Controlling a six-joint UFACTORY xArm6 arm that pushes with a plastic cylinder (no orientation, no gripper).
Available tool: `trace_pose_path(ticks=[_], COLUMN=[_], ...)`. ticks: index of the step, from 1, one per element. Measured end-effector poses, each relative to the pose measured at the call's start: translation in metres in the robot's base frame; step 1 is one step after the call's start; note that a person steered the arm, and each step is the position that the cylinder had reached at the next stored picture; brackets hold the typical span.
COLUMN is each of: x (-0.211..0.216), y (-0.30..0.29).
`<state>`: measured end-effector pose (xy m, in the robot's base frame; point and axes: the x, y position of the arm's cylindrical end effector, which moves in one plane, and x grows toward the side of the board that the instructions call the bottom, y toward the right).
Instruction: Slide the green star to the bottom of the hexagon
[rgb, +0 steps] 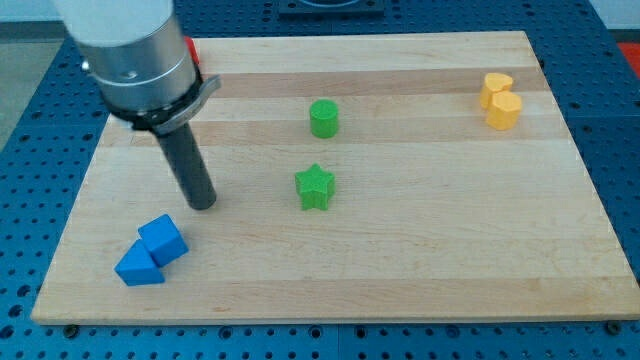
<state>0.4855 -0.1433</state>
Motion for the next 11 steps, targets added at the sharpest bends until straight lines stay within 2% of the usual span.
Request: trace_pose_path(ticks=[5, 7, 9, 11], x=[-0.001, -0.001, 0.016, 0.008], y=[0.236, 0.307, 0.334, 0.365])
